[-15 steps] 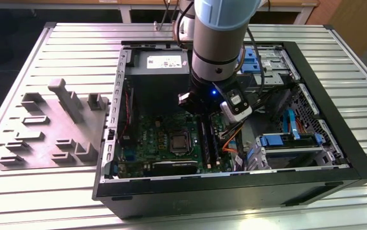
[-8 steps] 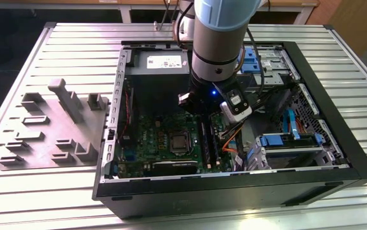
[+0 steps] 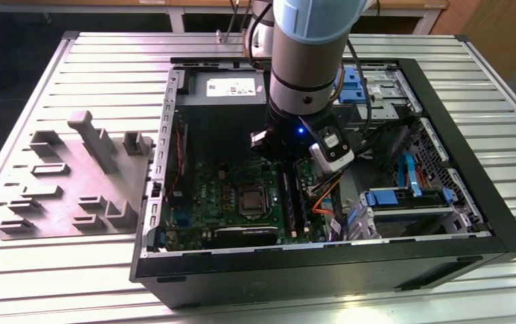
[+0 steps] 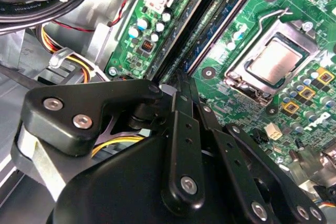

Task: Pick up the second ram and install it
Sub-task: 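Press down the second ram until it locks into place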

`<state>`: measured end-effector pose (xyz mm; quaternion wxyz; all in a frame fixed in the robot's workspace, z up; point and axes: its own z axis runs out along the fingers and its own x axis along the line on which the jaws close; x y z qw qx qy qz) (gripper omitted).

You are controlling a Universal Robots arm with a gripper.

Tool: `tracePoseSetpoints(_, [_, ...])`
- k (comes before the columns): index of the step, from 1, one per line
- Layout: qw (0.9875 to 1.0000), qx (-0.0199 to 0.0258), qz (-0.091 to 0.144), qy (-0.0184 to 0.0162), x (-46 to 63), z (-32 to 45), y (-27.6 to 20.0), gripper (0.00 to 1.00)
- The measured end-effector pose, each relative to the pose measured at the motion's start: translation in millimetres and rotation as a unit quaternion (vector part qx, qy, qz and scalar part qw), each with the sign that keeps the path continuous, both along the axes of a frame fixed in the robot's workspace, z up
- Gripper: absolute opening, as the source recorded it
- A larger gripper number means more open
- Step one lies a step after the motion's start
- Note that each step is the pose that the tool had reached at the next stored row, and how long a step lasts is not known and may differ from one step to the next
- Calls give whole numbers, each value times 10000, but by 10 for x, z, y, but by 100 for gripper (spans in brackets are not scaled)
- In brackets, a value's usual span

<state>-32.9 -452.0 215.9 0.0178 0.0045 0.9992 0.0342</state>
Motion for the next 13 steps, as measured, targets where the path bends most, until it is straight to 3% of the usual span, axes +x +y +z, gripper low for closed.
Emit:
tracePoseSetpoints(2, [10000,14,0,-5,1,34,4,10])
tracePoseSetpoints(7, [10000,-1,0,1,0,164,0,10])
tracePoseSetpoints(11, [10000,-2,0,1,0,169,-7,10])
tracePoseSetpoints(13, [10000,-2,0,1,0,169,-44,10])
